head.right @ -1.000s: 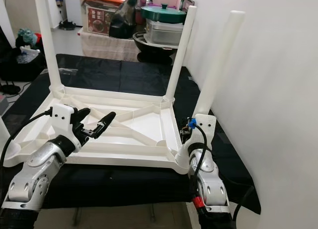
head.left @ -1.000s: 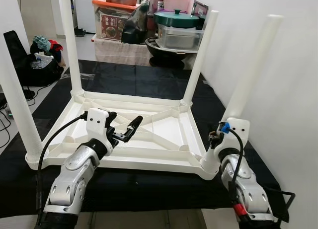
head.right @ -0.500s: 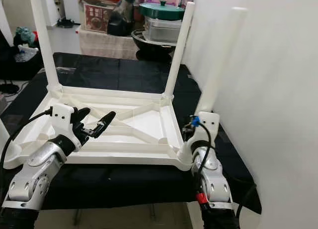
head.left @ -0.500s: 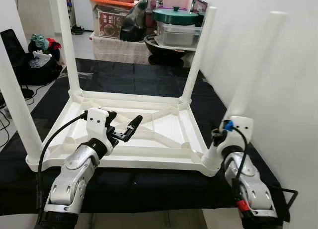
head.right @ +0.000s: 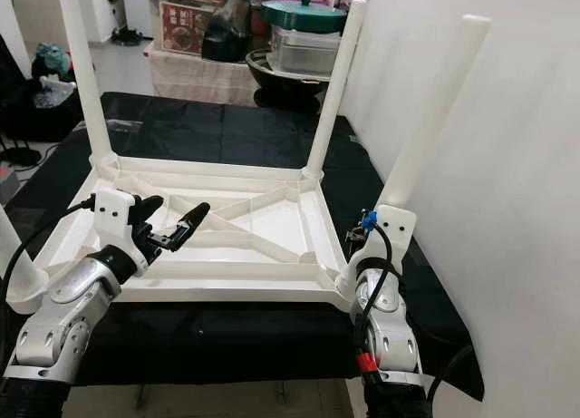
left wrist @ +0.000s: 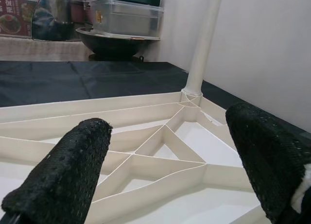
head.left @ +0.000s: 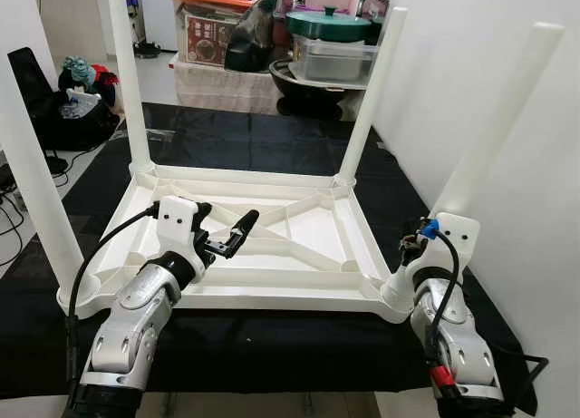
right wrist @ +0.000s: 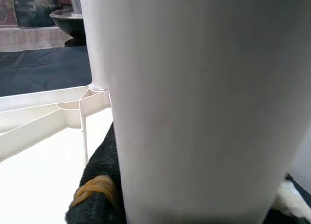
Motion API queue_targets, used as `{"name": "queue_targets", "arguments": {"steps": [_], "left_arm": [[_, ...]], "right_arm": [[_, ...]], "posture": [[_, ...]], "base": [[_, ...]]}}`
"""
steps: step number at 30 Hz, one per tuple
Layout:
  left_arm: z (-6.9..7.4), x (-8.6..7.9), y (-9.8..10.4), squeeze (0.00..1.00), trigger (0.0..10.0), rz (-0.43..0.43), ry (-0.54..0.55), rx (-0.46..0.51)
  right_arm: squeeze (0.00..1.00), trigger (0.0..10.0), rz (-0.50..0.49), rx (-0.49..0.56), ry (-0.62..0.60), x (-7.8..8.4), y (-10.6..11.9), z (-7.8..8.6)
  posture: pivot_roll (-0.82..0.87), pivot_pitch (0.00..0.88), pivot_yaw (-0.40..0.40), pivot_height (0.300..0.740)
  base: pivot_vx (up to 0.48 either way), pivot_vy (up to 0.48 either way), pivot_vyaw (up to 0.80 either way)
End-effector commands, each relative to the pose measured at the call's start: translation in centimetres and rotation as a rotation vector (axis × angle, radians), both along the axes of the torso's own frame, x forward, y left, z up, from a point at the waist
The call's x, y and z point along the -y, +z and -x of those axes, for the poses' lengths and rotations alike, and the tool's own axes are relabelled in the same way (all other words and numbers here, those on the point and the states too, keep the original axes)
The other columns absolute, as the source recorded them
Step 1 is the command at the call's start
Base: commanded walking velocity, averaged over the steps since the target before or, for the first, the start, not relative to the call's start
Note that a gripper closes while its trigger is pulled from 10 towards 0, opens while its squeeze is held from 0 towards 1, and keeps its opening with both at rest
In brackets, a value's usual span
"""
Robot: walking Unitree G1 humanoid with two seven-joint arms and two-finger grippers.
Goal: Building children table
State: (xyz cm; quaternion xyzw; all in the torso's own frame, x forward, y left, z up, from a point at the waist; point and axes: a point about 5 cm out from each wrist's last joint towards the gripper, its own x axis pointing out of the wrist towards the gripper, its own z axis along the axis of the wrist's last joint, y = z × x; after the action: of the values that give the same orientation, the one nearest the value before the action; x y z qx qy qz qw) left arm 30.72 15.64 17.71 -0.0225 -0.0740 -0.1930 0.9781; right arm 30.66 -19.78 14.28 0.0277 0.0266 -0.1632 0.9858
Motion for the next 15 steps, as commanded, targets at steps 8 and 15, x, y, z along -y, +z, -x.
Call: {"name": "queue_targets", "arguments": {"steps": [8, 15], "left_arm": [[-0.22, 0.02, -0.05, 0.0, 10.0, -0.015, 0.002, 0.0], [-0.26, -0.01, -0.08, 0.0, 10.0, -0.017, 0.002, 0.0]], "right_arm": [[0.0, 10.0, 0.017, -0.237, -0.108, 1.67, -4.85, 1.63], [0.0, 10.0, 0.019, -0.192, -0.109, 1.79, -4.19, 1.48]], "posture": [[0.08, 0.0, -0.1, 0.74], [0.08, 0.0, -0.101, 0.74]], "base": [[0.0, 0.0, 0.0], [0.0, 0.0, 0.0]]}}
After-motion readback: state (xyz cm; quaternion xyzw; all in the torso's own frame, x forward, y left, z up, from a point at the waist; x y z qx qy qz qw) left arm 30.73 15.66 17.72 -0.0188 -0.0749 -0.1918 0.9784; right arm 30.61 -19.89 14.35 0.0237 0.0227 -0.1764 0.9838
